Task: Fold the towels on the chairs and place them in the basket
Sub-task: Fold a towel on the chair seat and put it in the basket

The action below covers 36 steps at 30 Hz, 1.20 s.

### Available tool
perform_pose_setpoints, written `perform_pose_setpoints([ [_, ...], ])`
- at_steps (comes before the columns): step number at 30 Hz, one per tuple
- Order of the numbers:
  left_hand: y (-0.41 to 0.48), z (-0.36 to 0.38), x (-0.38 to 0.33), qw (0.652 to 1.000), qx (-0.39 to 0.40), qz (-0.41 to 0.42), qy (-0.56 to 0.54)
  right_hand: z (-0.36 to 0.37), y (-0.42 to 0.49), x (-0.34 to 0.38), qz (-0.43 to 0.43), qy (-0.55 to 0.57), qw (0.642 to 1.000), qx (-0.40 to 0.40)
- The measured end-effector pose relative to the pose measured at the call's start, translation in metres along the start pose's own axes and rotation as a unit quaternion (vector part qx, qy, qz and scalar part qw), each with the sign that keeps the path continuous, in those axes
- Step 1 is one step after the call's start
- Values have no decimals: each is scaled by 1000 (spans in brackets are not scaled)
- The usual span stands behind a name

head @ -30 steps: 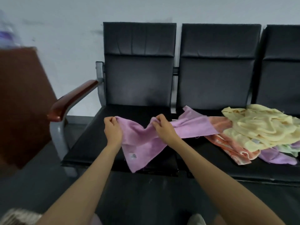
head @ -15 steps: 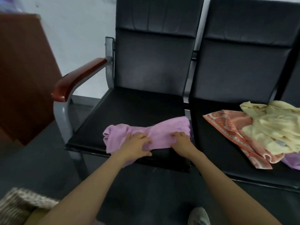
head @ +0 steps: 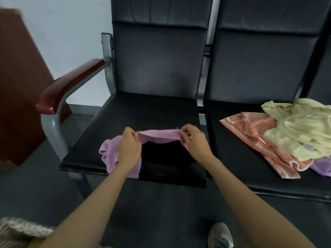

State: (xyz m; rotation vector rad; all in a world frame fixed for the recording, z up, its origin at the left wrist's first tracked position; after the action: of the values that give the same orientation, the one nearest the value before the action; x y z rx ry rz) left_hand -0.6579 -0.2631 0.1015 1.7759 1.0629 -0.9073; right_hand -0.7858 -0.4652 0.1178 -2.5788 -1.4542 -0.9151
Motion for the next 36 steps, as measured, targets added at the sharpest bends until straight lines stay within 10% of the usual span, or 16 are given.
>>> perform_pose_setpoints([
  [3,9,-28,5,999,-35,18,-15,17,-12,56,-88,170,974,120],
  [8,-1,-45,33,957,-133,-141,214,58,-27,37,-151,-178,951,203],
  [10,-1,20,19,980,130,45,141,62,-29,17,-115,-199,944,239],
  [12,-35,46,0,931,339,110,78,55,-33,3,-86,-207,939,260],
  [17,-22,42,16,933,345,70,78,47,-55,-29,-74,-301,880,359],
  [25,-18,33,14,929,307,128,162,27,-45,-30,-68,-229,947,213],
  [31,-11,1,-32,983,140,118,-24,-45,-33,-32,62,70,996,10],
  [36,-11,2,-40,987,133,52,-75,-42,15,-7,88,21,995,40],
])
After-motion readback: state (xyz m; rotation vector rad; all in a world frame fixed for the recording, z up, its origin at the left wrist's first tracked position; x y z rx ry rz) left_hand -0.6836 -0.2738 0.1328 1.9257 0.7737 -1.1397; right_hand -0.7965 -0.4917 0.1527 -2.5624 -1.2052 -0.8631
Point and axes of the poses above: each hand's wrist, its own y-axis towards the middle knuckle, its own z-axis out of the palm, x = y × z, the point moved 10 cm from there along y, towards the middle knuckle, and after that the axes turned 14 degrees about -y, right-handed, at the moved point
